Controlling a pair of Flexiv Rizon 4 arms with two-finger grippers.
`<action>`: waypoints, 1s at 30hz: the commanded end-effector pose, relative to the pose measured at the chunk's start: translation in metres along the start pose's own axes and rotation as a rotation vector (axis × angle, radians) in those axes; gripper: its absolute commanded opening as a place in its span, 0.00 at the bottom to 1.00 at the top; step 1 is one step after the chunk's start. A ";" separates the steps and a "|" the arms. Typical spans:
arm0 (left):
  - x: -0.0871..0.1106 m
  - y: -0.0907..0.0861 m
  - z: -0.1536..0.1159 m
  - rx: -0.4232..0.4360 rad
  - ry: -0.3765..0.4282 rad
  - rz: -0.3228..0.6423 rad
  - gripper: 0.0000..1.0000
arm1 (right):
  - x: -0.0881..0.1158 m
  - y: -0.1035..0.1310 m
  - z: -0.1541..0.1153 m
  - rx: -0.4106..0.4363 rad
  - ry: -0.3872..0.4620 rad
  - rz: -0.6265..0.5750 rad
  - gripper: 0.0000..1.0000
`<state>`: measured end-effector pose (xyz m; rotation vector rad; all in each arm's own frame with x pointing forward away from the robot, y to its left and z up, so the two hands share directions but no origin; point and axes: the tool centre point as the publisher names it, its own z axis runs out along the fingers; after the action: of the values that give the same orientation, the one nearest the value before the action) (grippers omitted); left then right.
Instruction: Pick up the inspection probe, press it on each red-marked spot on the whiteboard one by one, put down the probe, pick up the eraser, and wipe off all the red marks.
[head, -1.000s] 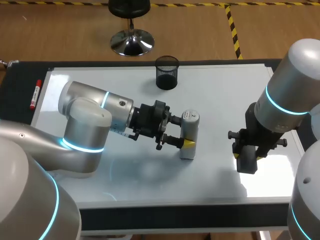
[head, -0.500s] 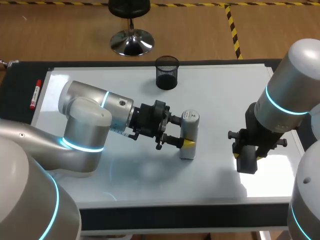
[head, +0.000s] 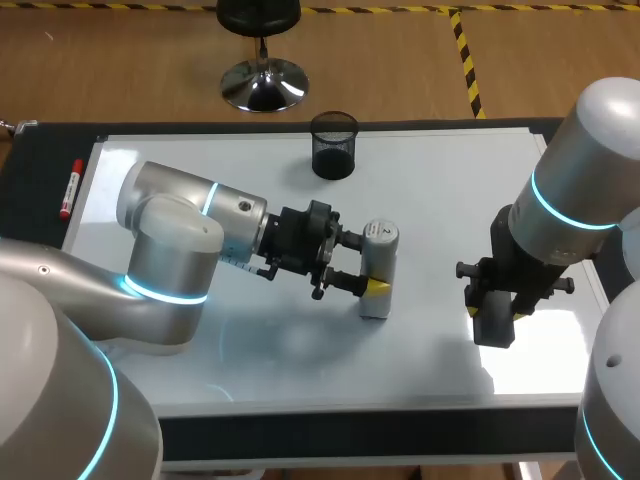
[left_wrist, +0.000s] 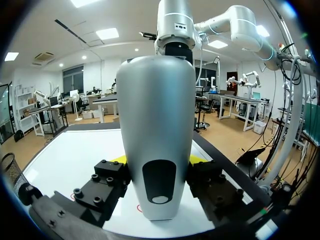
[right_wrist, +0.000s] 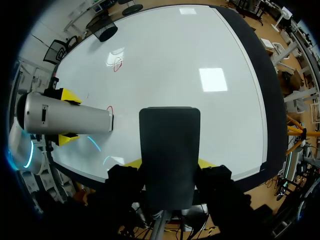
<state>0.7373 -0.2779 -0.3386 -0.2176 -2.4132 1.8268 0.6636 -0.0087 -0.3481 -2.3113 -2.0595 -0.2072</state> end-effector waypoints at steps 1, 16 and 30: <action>-0.002 0.029 0.004 0.002 0.002 0.001 0.00 | -0.001 -0.001 -0.002 -0.001 0.002 -0.001 0.00; -0.003 0.023 0.005 0.001 -0.007 0.012 0.00 | -0.001 -0.001 -0.002 -0.001 0.002 -0.001 0.00; -0.004 0.009 -0.004 0.024 -0.020 -0.006 0.00 | -0.001 -0.001 -0.002 -0.001 0.002 -0.001 0.00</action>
<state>0.7406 -0.2752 -0.3366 -0.1891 -2.4032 1.8513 0.6636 -0.0087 -0.3482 -2.3113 -2.0594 -0.2072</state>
